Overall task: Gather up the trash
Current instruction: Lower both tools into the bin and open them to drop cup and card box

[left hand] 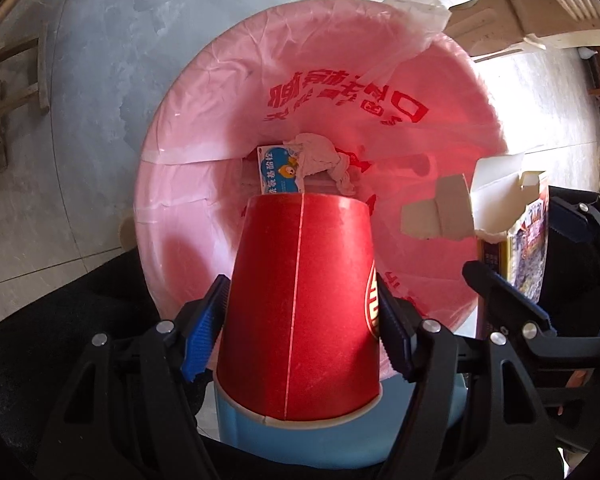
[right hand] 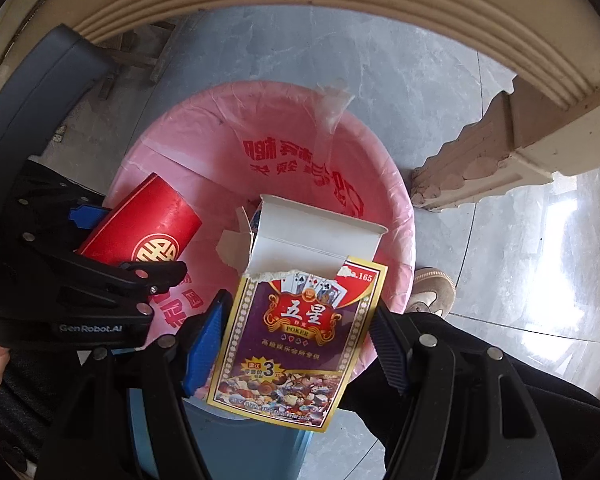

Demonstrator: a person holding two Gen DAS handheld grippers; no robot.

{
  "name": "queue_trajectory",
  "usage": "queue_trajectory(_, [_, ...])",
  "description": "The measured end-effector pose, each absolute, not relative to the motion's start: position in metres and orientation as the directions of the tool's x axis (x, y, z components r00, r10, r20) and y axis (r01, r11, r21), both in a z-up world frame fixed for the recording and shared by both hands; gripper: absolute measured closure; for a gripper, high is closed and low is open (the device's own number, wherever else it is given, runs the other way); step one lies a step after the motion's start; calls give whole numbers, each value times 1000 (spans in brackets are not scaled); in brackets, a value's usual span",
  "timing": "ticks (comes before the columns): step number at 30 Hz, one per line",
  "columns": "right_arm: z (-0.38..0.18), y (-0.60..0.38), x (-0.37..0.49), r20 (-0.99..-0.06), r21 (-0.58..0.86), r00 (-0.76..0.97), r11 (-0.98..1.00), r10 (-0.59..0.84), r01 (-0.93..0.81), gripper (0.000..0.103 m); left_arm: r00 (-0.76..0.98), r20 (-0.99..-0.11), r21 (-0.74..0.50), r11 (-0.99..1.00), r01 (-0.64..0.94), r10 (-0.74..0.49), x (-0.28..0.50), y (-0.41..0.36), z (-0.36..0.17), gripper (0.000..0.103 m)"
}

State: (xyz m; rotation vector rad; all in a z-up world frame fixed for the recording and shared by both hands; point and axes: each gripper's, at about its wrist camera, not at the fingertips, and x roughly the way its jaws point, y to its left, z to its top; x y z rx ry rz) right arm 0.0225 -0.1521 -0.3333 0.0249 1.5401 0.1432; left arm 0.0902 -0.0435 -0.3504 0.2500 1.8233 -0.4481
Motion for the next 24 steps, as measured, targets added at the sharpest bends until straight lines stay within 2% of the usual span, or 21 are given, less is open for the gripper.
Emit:
queue_trajectory(8, [-363, -150, 27, -991, 130, -45, 988, 127, -87, 37, -329, -944, -158, 914, 375, -28, 95, -44, -369, 35])
queue_trajectory(24, [-368, -147, 29, -987, 156, -47, 982, 151, -105, 37, -331, -943, -157, 915, 371, -28, 98, -47, -373, 34])
